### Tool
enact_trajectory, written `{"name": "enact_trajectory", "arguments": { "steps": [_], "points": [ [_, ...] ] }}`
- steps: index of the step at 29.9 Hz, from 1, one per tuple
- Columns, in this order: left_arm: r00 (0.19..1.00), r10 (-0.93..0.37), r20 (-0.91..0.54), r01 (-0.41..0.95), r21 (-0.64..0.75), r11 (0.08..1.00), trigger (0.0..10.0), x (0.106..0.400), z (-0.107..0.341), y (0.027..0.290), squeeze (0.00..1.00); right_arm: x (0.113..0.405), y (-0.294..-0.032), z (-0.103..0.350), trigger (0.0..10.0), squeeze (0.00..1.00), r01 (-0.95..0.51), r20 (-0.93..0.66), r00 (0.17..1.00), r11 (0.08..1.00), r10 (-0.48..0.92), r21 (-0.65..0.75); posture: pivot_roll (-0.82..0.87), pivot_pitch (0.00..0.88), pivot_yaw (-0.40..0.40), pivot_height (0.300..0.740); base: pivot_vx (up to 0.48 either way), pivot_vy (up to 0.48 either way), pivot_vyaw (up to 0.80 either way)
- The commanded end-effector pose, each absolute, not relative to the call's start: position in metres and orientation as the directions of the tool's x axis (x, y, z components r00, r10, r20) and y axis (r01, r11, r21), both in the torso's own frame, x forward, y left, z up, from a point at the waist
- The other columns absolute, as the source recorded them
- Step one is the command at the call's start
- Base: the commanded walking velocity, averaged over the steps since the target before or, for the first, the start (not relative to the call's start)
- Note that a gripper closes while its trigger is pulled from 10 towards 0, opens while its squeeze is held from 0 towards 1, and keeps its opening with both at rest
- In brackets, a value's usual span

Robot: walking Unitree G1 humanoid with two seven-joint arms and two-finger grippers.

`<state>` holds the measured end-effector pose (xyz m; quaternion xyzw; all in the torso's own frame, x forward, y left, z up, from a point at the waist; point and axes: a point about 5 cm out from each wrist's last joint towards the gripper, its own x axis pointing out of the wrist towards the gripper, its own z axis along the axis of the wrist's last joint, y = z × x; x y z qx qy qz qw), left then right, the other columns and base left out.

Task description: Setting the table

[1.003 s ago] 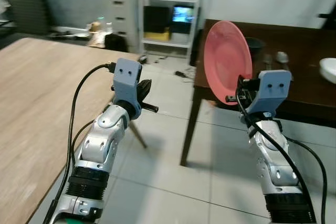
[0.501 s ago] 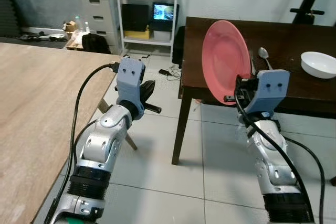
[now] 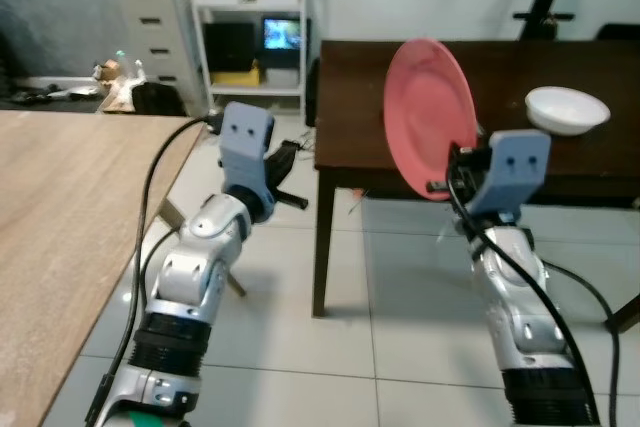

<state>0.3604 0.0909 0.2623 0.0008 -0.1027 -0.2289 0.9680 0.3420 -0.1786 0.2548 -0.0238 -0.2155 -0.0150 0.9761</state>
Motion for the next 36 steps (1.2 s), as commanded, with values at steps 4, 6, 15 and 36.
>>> {"name": "enact_trajectory", "arguments": {
  "steps": [4,6,15,36],
  "points": [
    [0.89,-0.419,0.182,0.418,0.045,0.907,10.0,0.363,0.2583,0.0957,0.0,0.3415,-0.1775,0.2545,10.0,0.0,0.039,0.418,0.908,0.998,-0.016,-0.046,-0.05,0.134,0.08,0.74,0.0,0.0,-0.6],
    [0.89,-0.418,0.182,0.417,0.045,0.908,10.0,0.3631,0.2583,0.0958,0.0,0.3416,-0.1776,0.2544,10.0,0.0,0.039,0.418,0.908,0.998,-0.016,-0.046,-0.05,0.134,0.08,0.74,0.0,0.0,-0.8],
    [0.892,-0.415,0.18,0.414,0.045,0.909,10.0,0.3633,0.2582,0.0959,0.0,0.3425,-0.1783,0.2542,10.0,0.0,0.051,0.415,0.91,0.996,-0.019,-0.066,-0.05,0.134,0.081,0.74,0.0,0.0,-0.44],
    [0.888,-0.414,0.201,0.411,0.06,0.91,10.0,0.364,0.2614,0.0961,0.0,0.3428,-0.1803,0.2559,10.0,0.0,0.065,0.416,0.908,0.997,-0.043,-0.039,-0.05,0.137,0.084,0.74,0.274,0.0,-0.08]
  ]
}}
